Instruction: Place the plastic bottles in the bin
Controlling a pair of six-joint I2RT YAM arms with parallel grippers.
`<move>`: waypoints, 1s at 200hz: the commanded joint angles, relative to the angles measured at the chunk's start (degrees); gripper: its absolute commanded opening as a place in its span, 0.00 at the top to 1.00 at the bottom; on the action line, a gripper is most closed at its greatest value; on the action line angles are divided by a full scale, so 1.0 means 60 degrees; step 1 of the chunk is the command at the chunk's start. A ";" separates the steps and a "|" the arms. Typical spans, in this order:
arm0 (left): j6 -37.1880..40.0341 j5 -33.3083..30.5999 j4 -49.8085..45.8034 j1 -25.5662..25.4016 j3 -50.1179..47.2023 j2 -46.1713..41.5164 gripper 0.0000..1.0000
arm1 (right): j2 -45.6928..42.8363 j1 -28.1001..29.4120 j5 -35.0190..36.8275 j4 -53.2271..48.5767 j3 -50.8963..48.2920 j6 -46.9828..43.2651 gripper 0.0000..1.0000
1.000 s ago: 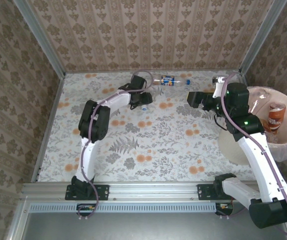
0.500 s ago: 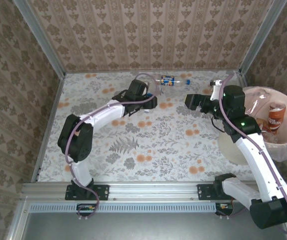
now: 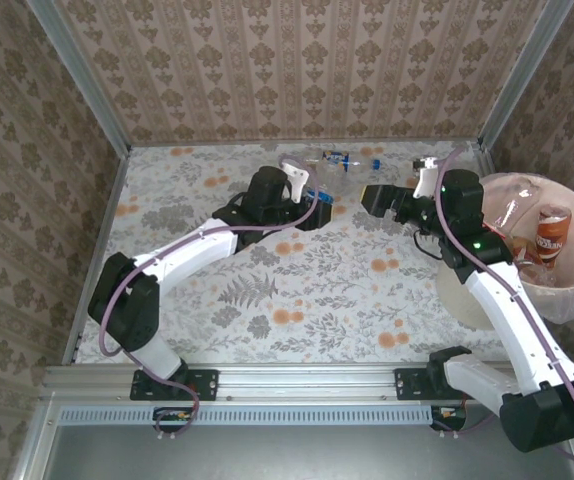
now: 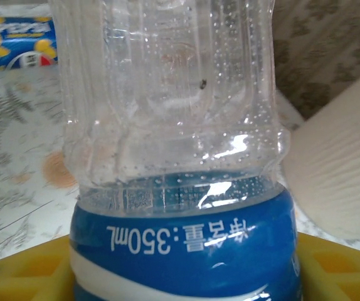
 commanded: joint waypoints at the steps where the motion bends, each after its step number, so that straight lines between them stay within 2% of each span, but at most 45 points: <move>1: 0.0287 0.1617 0.0505 -0.0085 0.0216 -0.0276 1.00 | 0.0085 0.0064 -0.0763 0.0999 -0.0173 0.0567 0.00; 33: -0.0133 0.3407 0.1093 -0.0141 0.0445 -0.0202 1.00 | 0.0468 0.0113 -0.1322 0.1787 -0.0169 0.1288 0.00; 51: -0.0311 0.3908 0.1505 -0.0240 0.0496 -0.0162 1.00 | 0.0751 0.0143 -0.1414 0.2051 -0.0066 0.1463 0.00; 89: -0.0819 0.4510 0.2228 -0.0291 0.0490 -0.0016 1.00 | 0.1299 0.0249 -0.1497 0.2024 0.0212 0.1514 0.00; 130: -0.0952 0.4758 0.2295 -0.0318 0.0574 0.0115 1.00 | 0.1398 0.0320 -0.1899 0.3160 -0.0081 0.1999 0.00; 175: -0.1076 0.4903 0.2352 -0.0314 0.0680 0.0264 1.00 | 0.1398 0.0316 -0.2241 0.3370 -0.0105 0.2065 0.10; 185: -0.1113 0.4953 0.2373 -0.0308 0.0695 0.0296 1.00 | 0.1398 0.0316 -0.2285 0.3378 -0.0097 0.2087 0.18; 200: -0.1185 0.5024 0.2449 -0.0321 0.0723 0.0339 1.00 | 0.1376 0.0321 -0.2326 0.3412 -0.0133 0.2078 0.25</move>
